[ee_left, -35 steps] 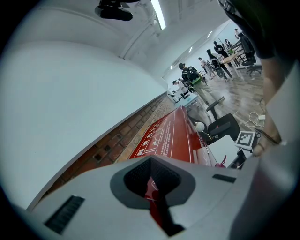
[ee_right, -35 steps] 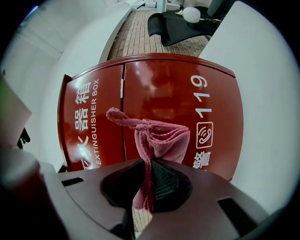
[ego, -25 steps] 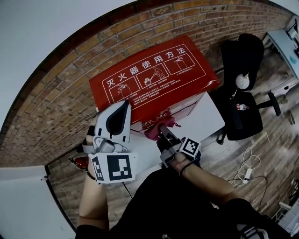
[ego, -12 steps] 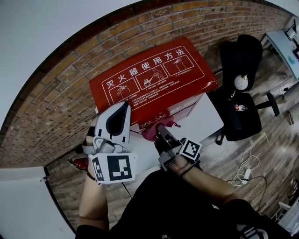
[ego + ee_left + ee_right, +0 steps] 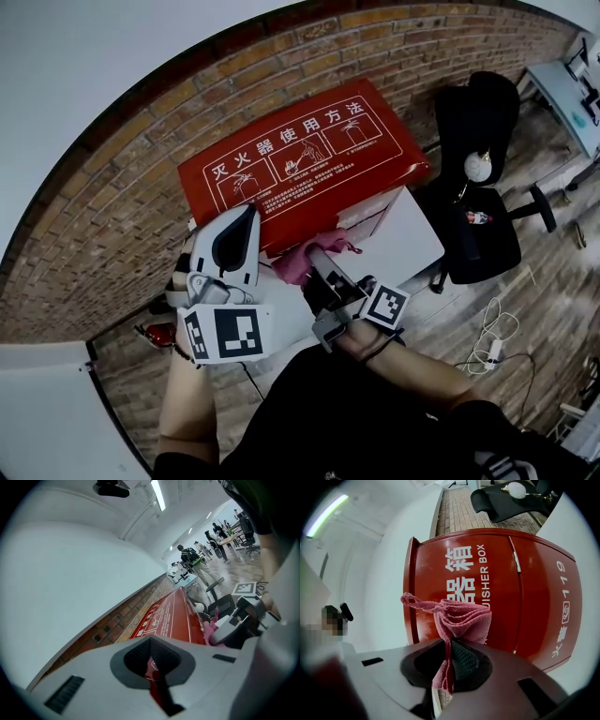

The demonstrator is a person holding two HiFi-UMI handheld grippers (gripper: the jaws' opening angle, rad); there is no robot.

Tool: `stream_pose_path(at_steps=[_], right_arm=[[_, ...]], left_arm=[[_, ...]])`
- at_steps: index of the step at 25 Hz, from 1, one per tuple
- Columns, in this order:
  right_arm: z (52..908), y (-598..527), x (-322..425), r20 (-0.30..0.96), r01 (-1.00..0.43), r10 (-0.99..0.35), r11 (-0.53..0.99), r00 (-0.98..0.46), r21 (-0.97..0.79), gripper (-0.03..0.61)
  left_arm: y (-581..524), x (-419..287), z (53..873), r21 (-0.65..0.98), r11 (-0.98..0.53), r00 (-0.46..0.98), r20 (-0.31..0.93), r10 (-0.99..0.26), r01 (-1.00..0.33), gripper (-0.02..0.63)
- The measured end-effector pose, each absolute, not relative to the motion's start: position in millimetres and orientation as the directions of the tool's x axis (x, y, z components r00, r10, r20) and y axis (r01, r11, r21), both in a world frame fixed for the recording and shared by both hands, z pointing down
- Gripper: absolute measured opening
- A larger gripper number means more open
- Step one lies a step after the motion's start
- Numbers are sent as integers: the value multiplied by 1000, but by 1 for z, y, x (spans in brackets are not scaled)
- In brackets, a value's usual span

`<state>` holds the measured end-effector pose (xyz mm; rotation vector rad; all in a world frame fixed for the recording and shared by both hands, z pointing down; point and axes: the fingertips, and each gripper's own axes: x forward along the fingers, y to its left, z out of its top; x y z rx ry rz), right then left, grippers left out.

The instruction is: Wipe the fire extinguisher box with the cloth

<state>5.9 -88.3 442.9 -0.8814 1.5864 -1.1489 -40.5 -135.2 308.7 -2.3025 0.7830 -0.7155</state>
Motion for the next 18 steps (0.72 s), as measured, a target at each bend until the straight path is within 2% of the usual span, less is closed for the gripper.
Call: stream_pose_path(at_steps=[18], right_arm=[[383, -87, 10, -326, -37, -911, 346, -254, -938, 51]], left_arm=[[-132, -41, 309, -678, -655, 702, 284, -653, -334, 12]])
